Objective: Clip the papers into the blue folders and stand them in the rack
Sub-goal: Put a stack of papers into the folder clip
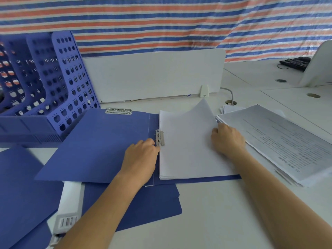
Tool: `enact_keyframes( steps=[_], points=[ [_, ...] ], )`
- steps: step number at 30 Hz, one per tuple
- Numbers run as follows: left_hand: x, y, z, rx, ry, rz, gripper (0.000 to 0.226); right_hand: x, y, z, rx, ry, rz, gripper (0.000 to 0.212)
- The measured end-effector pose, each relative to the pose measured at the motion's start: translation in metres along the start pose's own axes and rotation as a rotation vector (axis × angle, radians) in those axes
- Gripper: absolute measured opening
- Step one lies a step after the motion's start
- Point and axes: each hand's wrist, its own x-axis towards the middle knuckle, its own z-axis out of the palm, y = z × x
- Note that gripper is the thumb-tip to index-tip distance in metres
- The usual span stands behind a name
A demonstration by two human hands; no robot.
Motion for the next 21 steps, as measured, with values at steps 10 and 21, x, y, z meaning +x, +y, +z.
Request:
enact_keyframes(
  steps=[10, 21],
  points=[
    [0.0008, -0.0090, 0.0008, -0.174, 0.005, -0.063, 0.063, 0.0033, 0.0006, 0.0051, 0.012, 0.054, -0.013, 0.022],
    [0.0092, -0.0049, 0.0103, -0.207, 0.039, -0.035, 0.057, 0.0037, 0.0036, 0.0091, 0.138, 0.158, -0.031, 0.041]
  ],
)
